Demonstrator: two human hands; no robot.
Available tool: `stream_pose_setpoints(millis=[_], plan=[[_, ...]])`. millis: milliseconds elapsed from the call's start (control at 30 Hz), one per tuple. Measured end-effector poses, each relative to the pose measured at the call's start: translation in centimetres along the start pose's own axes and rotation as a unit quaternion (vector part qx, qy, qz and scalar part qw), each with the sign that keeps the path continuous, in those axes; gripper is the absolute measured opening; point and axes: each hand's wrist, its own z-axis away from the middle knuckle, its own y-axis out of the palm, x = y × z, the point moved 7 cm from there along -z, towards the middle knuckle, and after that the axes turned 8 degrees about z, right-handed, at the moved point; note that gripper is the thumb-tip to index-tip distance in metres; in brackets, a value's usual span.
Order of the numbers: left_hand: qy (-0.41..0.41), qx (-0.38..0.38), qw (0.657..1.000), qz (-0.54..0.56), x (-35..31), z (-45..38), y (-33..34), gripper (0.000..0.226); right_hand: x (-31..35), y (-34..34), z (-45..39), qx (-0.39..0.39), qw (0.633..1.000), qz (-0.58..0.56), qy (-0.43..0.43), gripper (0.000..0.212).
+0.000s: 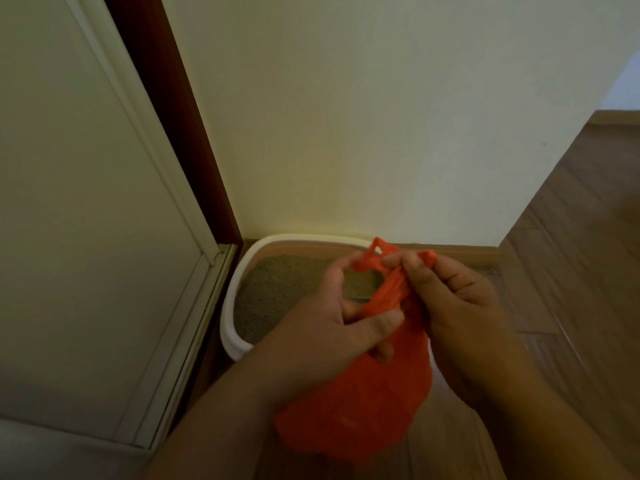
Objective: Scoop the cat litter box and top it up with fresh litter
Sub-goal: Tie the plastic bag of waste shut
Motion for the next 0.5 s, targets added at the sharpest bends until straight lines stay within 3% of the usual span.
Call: stream_pose_setpoints(millis=[133, 233, 367, 433, 500], plan=[[0.001, -0.012, 0.998, -0.069, 0.4, -0.1, -0.7, 0.040, -0.1, -2.1, -0.3, -0.089, 0.995, 0.047, 0.000, 0.036], [0.039, -0.058, 0.994, -0.088, -0.5, 0.1, -1.1, 0.018, -0.2, -2.1, -0.1, -0.091, 0.994, 0.059, 0.000, 0.042], [0.061, -0.047, 0.991, -0.108, -1.1, 0.4, -0.2, 0.031, -0.1, 0.4, 0.3, 0.050, 0.998, -0.041, 0.000, 0.040], [0.063, -0.035, 0.995, -0.068, -1.2, 0.5, 0.3, 0.029, -0.2, 1.9, 0.8, 0.134, 0.991, -0.021, 0.001, 0.040], [0.058, -0.042, 0.996, -0.046, -1.0, 0.4, 0.3, 0.026, -0.5, 2.6, 1.2, 0.157, 0.987, 0.024, 0.017, 0.036]])
